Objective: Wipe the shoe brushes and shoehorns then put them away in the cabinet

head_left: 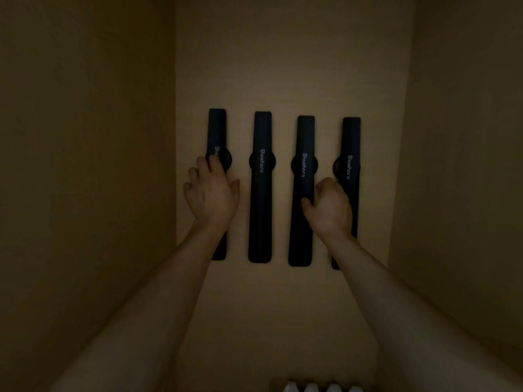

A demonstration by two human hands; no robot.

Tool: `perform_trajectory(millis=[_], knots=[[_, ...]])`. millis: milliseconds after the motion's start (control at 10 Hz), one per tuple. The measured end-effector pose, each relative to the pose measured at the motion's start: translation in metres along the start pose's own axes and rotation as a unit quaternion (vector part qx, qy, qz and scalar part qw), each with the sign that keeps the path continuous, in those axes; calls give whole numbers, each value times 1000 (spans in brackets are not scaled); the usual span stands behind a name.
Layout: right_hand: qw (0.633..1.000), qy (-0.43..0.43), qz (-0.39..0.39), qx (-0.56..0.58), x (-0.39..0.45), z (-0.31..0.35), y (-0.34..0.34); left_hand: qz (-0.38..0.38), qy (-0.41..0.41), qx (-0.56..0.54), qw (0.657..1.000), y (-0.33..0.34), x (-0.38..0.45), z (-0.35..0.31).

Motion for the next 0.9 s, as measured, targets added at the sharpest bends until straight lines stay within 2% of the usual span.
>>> perform_trajectory(millis=[100, 200, 600, 700, 800, 900], knots=[[1000, 1, -2, 3, -3, 3, 5, 44, -24, -10, 999, -1, 1, 16], [1000, -5, -7, 12, -5, 8, 8, 78, -4, -64, 995, 1, 1, 19], [999, -8, -32, 0, -4, 10, -4, 84, -4, -104, 991, 1, 2, 18], [999, -5, -30, -11, -6, 11, -9, 97, -3, -95, 991, -1, 0, 17], [999, -3, -30, -18, -11, 9, -12, 79, -2, -35, 996, -4, 0, 18], [999, -2, -31, -34, -19, 10, -15, 49, 54, -13, 997, -12, -3, 11]])
Point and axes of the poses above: each hand's wrist, its own x-axis towards the middle knuckle, its own y-axis out of the palm, z = x × y, the point moved 1 cm from there along x, towards the middle knuckle, and after that the axes turned 6 degrees about -x, right-handed, at the moved point
